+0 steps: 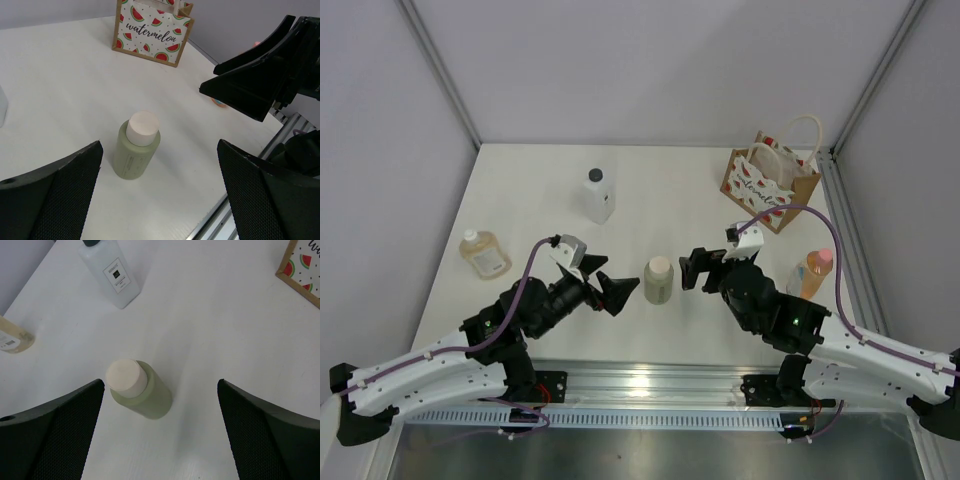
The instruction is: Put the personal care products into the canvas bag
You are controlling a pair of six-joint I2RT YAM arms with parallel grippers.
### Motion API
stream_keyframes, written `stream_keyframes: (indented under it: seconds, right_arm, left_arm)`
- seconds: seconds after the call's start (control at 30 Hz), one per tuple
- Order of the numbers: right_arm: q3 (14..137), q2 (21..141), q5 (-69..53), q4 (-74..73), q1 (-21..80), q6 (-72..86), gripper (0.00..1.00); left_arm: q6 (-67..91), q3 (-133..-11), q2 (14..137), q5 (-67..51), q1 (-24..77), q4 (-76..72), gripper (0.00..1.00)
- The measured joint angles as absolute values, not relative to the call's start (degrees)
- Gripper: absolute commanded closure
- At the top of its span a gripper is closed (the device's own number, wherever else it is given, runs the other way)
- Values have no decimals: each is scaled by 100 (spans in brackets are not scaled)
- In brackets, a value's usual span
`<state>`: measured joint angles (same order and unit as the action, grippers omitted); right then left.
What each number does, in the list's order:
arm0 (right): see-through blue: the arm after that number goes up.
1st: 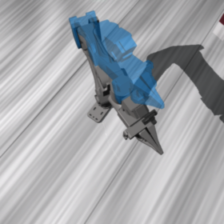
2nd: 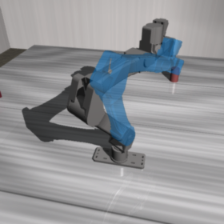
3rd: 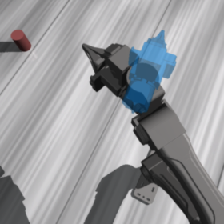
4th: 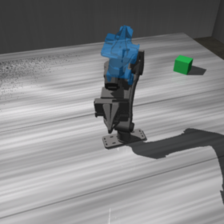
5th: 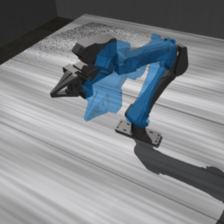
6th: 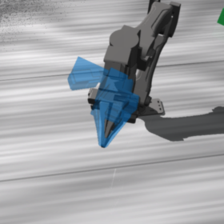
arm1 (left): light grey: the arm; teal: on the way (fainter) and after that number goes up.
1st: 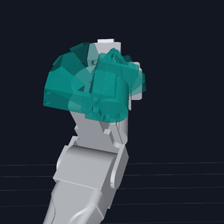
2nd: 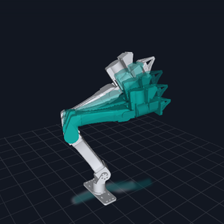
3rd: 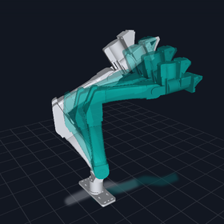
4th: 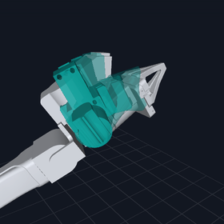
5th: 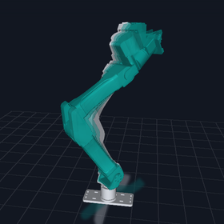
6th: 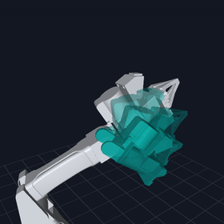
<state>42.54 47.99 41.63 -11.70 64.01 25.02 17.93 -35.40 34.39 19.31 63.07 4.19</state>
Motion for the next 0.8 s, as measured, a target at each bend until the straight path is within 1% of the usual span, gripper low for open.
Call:
stream_keyframes:
  seconds: [0.37,0.5,0.57,0.67,0.8]
  right_arm:
    - [4254,4727,4160,-1157,6401,2469,1]
    - [4368,4858,4482,-1313,6401,2283,1]
    - [4683,5096,4836,-1675,6383,2209,0]
    - [5472,5492,5531,-2351,6274,2165,1]
    - [6226,5655,6055,-3017,5666,2244,1]
  left_arm:
    - [1791,-3538,3439,1933,6307,419,1]
    - [1789,-3538,3439,1981,6307,421,1]
    - [1787,-3540,3439,2016,6307,423,1]
    - [1772,-3538,3439,2078,6307,432,1]
    - [1752,-3540,3439,2082,6307,440,1]
